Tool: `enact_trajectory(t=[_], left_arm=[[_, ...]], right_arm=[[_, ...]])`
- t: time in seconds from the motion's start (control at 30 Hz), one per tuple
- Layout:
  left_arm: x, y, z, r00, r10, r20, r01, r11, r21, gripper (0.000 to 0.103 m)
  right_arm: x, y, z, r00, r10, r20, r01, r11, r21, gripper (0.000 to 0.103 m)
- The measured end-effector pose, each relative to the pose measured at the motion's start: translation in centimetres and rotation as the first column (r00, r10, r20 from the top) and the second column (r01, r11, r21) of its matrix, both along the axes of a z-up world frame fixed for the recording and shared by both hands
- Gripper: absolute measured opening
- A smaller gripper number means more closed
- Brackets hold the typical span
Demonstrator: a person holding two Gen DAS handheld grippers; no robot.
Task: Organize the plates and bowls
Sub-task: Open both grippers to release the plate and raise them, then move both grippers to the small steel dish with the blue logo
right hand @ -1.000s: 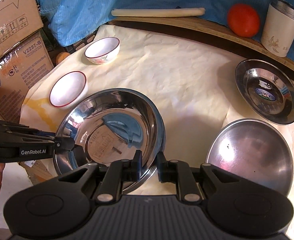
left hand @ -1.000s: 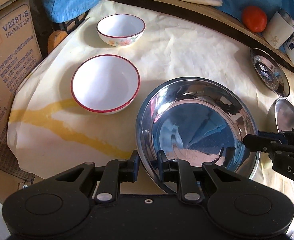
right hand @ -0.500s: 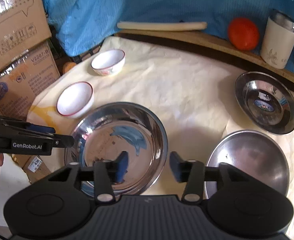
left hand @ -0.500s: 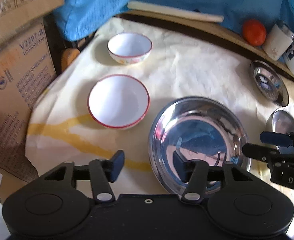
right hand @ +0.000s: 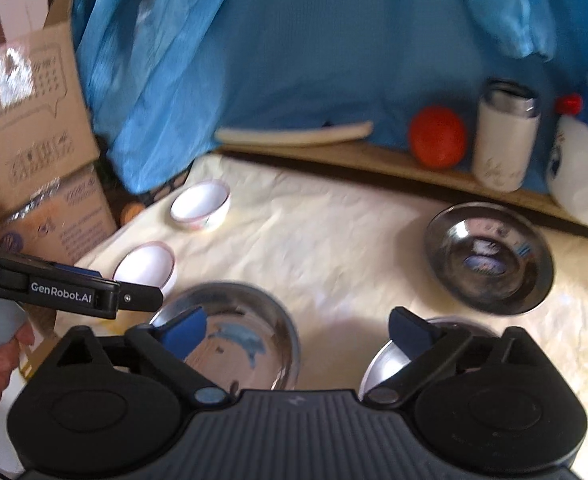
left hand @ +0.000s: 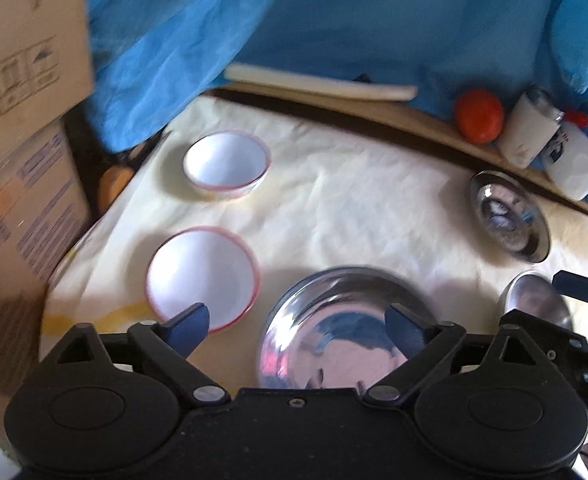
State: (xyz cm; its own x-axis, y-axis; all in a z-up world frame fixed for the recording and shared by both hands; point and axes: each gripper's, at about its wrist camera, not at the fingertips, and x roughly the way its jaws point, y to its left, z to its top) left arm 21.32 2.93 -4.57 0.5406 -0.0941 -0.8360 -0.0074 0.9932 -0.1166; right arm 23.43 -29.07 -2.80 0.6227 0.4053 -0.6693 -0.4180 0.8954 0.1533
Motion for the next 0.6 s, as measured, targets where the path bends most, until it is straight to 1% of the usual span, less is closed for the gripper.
enact_trajectory(t=[0.07, 0.27, 0.4, 0.5, 0.6], left_arm=[[0.6, -0.8, 0.3, 1.0, -0.014, 0.021, 0.015, 1.0, -0.016, 0.102], [3.0, -3.7, 0.7, 0.997, -0.063, 0.051, 0.067, 0.995, -0.077, 0.102], [5.1, -5.7, 0.6, 0.993, -0.106, 0.06, 0.112, 0.988, -0.104, 0.102], [6.8, -7.3, 0.4, 0.989, -0.135, 0.059, 0.141, 0.983, -0.115, 0.102], [8.5, -9.0, 0.1, 0.984, -0.167, 0.056, 0.172, 0.978, -0.121, 0.102]], right_arm=[[0.1, -0.7, 0.4, 0.999, -0.022, 0.023, 0.022, 1.0, 0.011, 0.103], [0.8, -2.9, 0.8, 0.993, -0.098, 0.065, 0.096, 0.995, 0.036, 0.103], [1.4, -4.6, 1.0, 0.982, -0.162, 0.096, 0.159, 0.987, 0.039, 0.103], [2.0, -6.2, 0.9, 0.97, -0.224, 0.095, 0.221, 0.974, 0.047, 0.103], [2.9, -7.7, 0.5, 0.957, -0.28, 0.073, 0.277, 0.959, 0.053, 0.103]])
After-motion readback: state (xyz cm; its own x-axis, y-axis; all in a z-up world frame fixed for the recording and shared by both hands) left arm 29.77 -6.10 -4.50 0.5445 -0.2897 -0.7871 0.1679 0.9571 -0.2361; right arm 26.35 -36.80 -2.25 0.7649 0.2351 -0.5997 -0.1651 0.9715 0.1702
